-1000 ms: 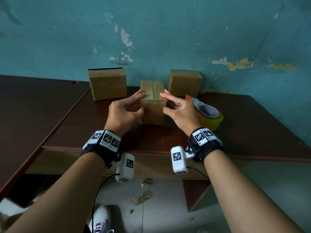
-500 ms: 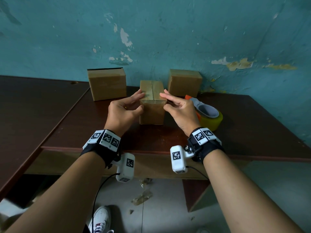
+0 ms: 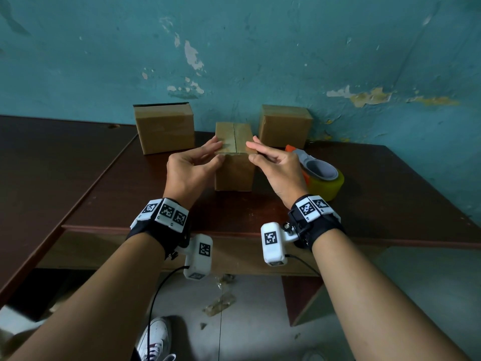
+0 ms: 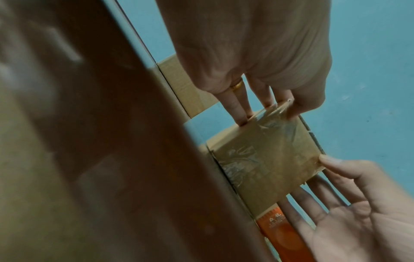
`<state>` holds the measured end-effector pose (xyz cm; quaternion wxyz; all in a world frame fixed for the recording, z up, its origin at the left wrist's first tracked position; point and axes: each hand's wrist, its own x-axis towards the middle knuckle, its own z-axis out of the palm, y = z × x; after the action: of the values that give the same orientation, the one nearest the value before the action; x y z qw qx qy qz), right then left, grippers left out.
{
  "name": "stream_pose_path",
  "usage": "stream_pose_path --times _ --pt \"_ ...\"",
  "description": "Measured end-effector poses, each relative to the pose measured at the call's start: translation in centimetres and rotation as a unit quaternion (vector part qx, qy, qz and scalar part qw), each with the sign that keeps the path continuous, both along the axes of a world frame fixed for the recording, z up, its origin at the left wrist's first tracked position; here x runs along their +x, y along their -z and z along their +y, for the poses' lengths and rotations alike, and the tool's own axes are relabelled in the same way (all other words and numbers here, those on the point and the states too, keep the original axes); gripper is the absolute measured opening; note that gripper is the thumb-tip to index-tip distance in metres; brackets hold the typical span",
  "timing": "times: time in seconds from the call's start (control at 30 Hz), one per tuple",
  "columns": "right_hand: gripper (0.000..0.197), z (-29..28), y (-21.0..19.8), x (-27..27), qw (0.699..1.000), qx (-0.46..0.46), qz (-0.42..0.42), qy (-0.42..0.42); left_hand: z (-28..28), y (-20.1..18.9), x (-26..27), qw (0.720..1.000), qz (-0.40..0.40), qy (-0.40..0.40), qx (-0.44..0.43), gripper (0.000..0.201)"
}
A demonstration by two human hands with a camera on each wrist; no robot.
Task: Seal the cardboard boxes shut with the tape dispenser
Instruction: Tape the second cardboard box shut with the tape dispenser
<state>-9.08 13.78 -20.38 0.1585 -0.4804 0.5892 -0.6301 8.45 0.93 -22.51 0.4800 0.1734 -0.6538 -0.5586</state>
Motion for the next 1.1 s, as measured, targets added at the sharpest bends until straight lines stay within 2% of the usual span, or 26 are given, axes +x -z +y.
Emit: stream_pose_path --times 0.17,0.37,0.53,0.77,1.1 --pt "0.042 0.28 -0.13 -0.23 1.000 0.021 -0.002 -0.014 0.14 -0.20 -0.06 1.000 0.008 0.008 0.016 0.027" --pt "0.034 0.00 -0.04 -0.13 1.000 0.006 -0.025 -0.012 0.06 -0.08 -0.10 1.000 0.017 0.011 0.021 0.026" --pt "0.035 0.01 0.03 -0.39 1.000 0.009 -0.016 -0.015 -0.01 0.02 -0.12 1.000 0.018 0.011 0.012 0.026" --pt "0.048 0.01 0.23 -0.65 1.000 0.022 0.006 -0.020 0.52 -0.10 0.28 0.999 -0.012 0.003 -0.032 0.040" --pt "0.061 0.39 0.18 -0.59 0.998 0.026 -0.005 -0.049 -0.26 0.60 0.66 0.998 -0.025 0.056 -0.024 0.056"
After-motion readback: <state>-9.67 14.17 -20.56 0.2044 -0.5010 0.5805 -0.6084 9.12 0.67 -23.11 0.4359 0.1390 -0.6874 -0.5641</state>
